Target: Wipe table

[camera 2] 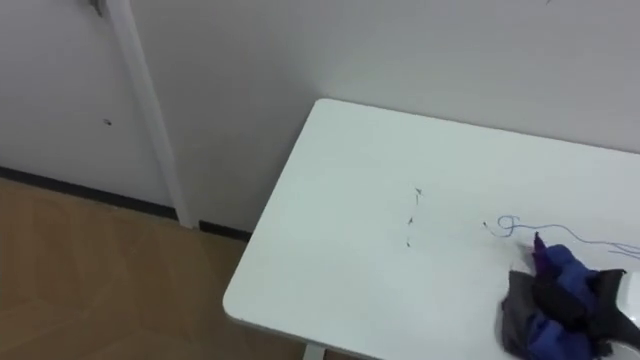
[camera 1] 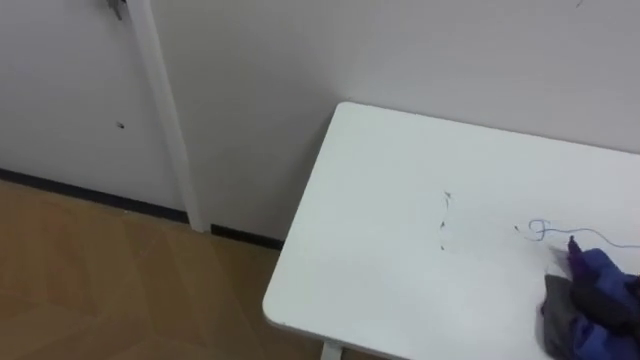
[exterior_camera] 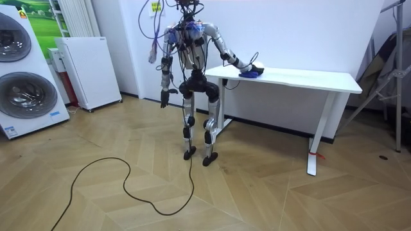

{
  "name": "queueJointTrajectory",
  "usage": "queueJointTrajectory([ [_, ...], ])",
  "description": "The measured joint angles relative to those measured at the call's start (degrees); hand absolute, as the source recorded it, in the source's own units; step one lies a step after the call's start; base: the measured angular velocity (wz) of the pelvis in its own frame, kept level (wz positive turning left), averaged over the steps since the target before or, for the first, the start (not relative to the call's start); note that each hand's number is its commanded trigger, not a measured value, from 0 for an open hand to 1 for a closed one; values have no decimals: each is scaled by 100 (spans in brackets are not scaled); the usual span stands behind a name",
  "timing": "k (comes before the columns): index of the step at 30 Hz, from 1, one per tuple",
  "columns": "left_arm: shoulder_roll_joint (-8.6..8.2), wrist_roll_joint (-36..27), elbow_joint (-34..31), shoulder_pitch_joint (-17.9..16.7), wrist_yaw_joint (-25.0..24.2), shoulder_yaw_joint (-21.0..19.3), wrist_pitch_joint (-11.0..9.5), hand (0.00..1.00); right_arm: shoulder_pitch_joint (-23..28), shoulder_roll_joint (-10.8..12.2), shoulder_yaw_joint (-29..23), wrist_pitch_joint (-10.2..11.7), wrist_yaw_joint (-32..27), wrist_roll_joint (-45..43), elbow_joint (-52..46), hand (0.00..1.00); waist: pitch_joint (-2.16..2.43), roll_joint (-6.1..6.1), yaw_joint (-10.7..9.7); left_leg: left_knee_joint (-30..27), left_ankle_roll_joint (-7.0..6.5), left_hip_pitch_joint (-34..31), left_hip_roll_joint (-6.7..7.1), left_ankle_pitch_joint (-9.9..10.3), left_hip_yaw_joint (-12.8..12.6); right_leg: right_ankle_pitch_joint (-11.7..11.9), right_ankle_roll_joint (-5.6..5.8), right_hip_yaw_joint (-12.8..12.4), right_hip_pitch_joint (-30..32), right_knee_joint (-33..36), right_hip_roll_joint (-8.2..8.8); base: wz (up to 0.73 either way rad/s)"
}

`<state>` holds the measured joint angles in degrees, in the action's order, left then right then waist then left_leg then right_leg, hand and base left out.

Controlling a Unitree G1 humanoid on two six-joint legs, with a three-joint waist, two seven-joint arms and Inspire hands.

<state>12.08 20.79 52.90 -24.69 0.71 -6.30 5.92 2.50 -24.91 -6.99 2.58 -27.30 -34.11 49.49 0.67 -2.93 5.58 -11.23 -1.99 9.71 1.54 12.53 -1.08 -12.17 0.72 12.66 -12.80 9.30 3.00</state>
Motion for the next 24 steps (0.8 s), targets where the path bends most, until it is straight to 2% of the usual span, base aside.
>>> queueJointTrajectory([
  [2,-29,3,64,50,0,220,3,0,-88,29,422,-241,80,-424,-484,100,-75,39,194,47,7,-6,-26,-3,-7,32,-35,-31,88,59,-22,-44],
  [4,-39,4,76,129,2,313,-4,0,-193,102,876,-364,193,-786,-930,100,-113,58,342,80,17,-13,-52,-3,-8,46,-54,-78,125,55,-55,-30],
  [6,-44,5,119,199,3,359,0,0,-442,335,1292,-388,364,-987,-1244,100,-149,77,448,105,36,-12,-76,-1,-7,52,-69,-119,169,41,-93,-10],
  [7,-45,11,115,230,3,428,1,0,-581,524,1524,-384,466,-1146,-1451,100,-181,80,498,104,45,-20,-76,-2,21,47,-75,-107,182,35,-106,12],
  [8,-50,13,89,252,-2,516,0,0,-691,619,1783,-380,537,-1207,-1602,100,-189,91,613,120,49,-39,-75,-5,47,45,-75,-87,201,14,-106,15],
  [11,-52,7,-1,239,-10,599,31,0,-1014,776,2272,-365,801,-1389,-1905,100,-167,62,807,134,51,-142,-58,-8,185,38,-66,24,281,14,-95,19],
  [13,-60,-23,-1,233,-14,596,62,0,-1182,834,2376,-325,891,-1392,-1828,100,-171,103,860,104,50,-149,-52,-10,293,38,-65,116,263,42,-75,43],
  [14,-61,-26,-6,226,-11,597,89,0,-1248,832,2374,-306,923,-1356,-1743,100,-157,113,869,94,49,-138,-65,-11,342,37,-63,190,209,41,-54,44],
  [16,-59,-23,-2,138,0,593,110,0,-1289,818,2357,-261,926,-1227,-1617,100,-141,121,869,97,49,-83,-49,-11,377,35,-58,173,126,34,-44,23],
  [17,-57,-26,4,84,1,593,116,0,-1283,799,2358,-178,913,-1073,-1509,100,-150,140,865,105,49,-37,-37,-11,469,35,-58,184,82,33,-41,7],
  [18,-57,-24,1,52,2,593,116,0,-1273,797,2342,-113,892,-1025,-1425,100,-132,133,854,108,49,-31,-27,-11,490,35,-57,189,70,27,-34,9],
  [20,-63,-15,-2,20,-23,595,116,0,-1253,777,2216,103,775,-882,-1172,100,-99,101,669,109,49,-19,13,-11,521,29,-47,341,-12,3,1,28],
  [21,-59,-3,-12,20,-22,582,108,0,-1222,777,2132,155,733,-857,-1101,100,-86,98,640,109,48,-15,16,-12,525,26,-42,354,-37,-15,10,34],
  [22,-58,1,-37,7,-22,533,98,0,-1137,777,1968,227,662,-829,-970,100,-46,99,586,125,48,0,34,-12,510,27,-41,329,-77,-65,25,18],
  [24,-20,8,-72,-15,-22,496,58,0,-1046,715,1686,329,625,-668,-815,100,-29,99,549,170,40,59,48,-16,500,20,-29,331,-108,-65,56,7],
])
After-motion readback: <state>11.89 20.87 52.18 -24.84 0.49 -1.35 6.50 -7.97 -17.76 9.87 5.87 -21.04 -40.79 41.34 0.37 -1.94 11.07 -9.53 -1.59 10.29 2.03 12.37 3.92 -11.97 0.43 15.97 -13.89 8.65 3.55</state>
